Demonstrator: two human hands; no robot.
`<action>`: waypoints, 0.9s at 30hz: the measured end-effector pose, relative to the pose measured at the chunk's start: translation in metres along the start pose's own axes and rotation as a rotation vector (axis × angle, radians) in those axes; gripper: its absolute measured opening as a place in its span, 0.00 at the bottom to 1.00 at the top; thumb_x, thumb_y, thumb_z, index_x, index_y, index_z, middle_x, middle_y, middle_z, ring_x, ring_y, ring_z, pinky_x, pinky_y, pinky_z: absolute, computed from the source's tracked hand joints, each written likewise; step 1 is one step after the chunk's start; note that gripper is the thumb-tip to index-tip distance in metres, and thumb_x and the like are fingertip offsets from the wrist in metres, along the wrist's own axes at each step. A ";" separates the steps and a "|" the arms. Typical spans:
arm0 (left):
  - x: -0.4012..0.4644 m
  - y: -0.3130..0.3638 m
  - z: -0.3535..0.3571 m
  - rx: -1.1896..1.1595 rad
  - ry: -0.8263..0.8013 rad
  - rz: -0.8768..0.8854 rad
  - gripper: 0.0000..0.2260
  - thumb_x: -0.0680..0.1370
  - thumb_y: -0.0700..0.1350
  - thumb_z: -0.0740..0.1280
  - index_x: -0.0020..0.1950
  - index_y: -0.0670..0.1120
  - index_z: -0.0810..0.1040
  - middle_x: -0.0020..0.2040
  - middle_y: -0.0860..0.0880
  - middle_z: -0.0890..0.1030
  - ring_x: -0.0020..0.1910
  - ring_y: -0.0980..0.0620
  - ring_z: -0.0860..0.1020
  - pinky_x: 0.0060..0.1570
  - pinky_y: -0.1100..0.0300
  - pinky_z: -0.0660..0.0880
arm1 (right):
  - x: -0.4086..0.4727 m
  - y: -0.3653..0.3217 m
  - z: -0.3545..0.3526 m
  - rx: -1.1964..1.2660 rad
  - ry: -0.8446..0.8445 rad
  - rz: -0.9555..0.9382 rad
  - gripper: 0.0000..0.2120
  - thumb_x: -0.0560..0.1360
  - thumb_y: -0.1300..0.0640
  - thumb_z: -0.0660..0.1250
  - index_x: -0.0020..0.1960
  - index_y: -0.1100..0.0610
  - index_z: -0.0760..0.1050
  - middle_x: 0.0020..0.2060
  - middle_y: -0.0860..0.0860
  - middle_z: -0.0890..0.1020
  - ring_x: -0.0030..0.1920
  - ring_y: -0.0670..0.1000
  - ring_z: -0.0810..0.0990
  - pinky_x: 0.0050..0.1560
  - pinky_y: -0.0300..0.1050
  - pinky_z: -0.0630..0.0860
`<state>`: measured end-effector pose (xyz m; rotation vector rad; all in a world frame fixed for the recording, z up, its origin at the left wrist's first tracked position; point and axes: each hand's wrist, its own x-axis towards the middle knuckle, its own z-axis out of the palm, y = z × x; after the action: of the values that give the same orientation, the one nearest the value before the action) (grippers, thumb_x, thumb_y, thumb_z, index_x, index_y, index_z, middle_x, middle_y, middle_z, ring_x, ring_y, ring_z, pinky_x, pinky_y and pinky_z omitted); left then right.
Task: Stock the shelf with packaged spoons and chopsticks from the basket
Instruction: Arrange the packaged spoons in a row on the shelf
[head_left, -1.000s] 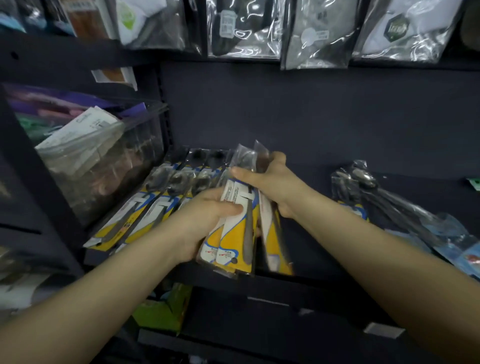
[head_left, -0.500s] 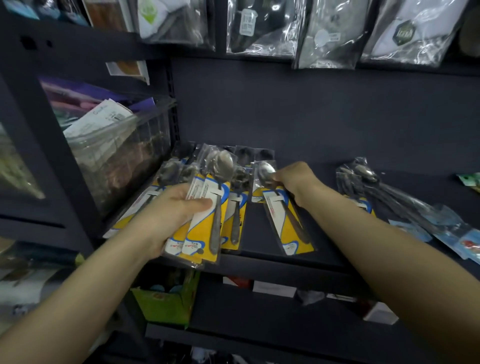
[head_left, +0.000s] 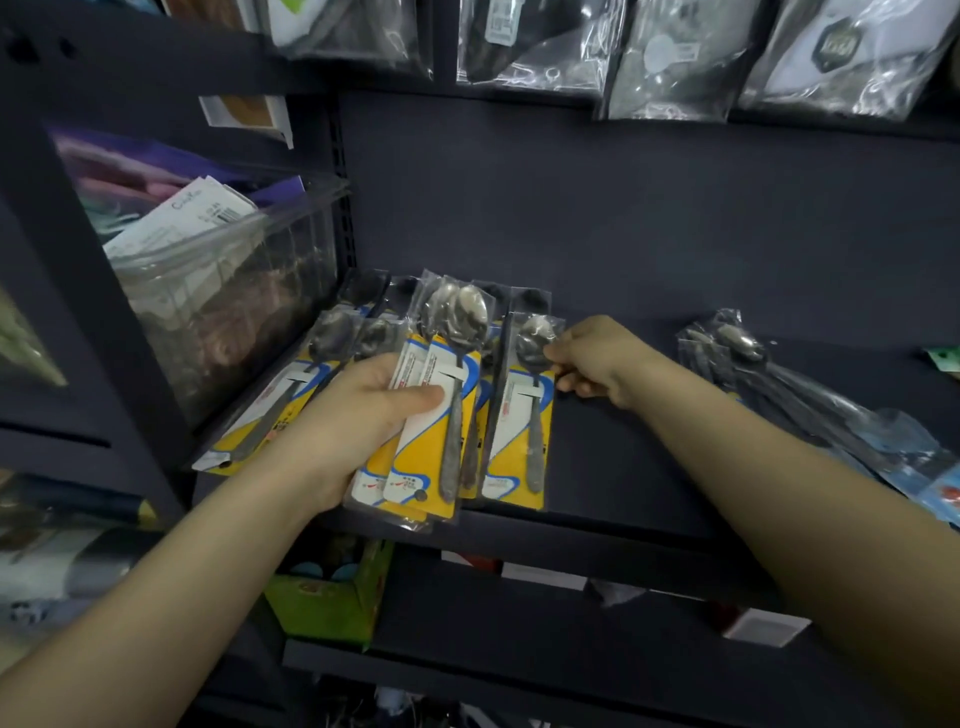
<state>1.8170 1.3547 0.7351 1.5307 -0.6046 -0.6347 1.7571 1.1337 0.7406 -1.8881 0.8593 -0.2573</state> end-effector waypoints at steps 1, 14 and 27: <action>0.001 0.000 0.001 0.007 -0.004 0.000 0.09 0.76 0.37 0.63 0.52 0.45 0.80 0.46 0.44 0.85 0.45 0.44 0.83 0.46 0.53 0.79 | -0.001 0.000 -0.001 0.002 -0.010 0.000 0.11 0.78 0.63 0.61 0.37 0.60 0.69 0.29 0.54 0.73 0.14 0.41 0.70 0.16 0.29 0.63; 0.017 0.013 0.024 0.050 -0.017 0.078 0.08 0.76 0.37 0.64 0.50 0.47 0.79 0.38 0.51 0.85 0.35 0.54 0.83 0.36 0.62 0.80 | -0.029 -0.029 0.011 -0.147 -0.002 -0.410 0.21 0.76 0.46 0.63 0.34 0.62 0.71 0.28 0.57 0.76 0.25 0.53 0.73 0.28 0.42 0.70; 0.044 0.029 0.056 -0.032 0.094 -0.025 0.09 0.78 0.38 0.56 0.46 0.39 0.76 0.28 0.44 0.82 0.27 0.49 0.80 0.29 0.59 0.79 | 0.055 0.015 -0.058 0.251 0.161 -0.030 0.20 0.78 0.62 0.62 0.28 0.59 0.62 0.13 0.51 0.64 0.10 0.44 0.58 0.17 0.27 0.54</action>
<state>1.8084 1.2826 0.7602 1.5314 -0.5025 -0.5855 1.7597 1.0530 0.7451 -1.6625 0.8633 -0.5176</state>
